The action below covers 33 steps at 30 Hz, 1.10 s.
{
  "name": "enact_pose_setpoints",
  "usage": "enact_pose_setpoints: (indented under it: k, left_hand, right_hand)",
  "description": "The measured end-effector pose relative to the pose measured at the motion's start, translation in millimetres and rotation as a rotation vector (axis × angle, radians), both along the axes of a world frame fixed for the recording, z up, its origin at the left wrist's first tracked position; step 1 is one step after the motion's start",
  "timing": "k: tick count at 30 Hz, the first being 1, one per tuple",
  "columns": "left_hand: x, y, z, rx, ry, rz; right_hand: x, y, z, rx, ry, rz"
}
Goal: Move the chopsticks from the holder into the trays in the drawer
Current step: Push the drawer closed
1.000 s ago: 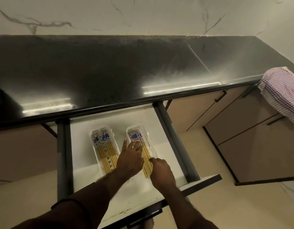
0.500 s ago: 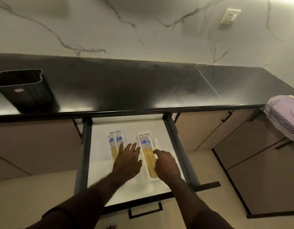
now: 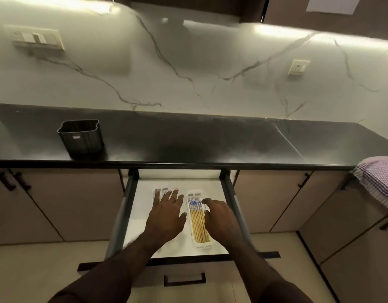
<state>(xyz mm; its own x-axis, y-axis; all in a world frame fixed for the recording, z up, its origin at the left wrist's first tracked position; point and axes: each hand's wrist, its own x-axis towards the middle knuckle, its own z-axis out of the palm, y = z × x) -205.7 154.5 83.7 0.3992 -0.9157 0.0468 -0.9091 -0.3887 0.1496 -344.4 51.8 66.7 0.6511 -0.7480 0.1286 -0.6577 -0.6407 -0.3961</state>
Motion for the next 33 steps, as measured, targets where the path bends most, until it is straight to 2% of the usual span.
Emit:
enact_pose_setpoints:
  k: [9, 21, 33]
  left_hand:
    - [12, 26, 13, -0.043, -0.016, 0.047]
    - [10, 82, -60, -0.030, 0.026, 0.066]
    - [-32, 131, -107, 0.017, 0.027, 0.115]
  right_hand:
    - [9, 18, 5, -0.025, -0.048, 0.019]
    - [-8, 69, -53, 0.077, -0.023, 0.040]
    - [-39, 109, -95, 0.089, 0.057, 0.138]
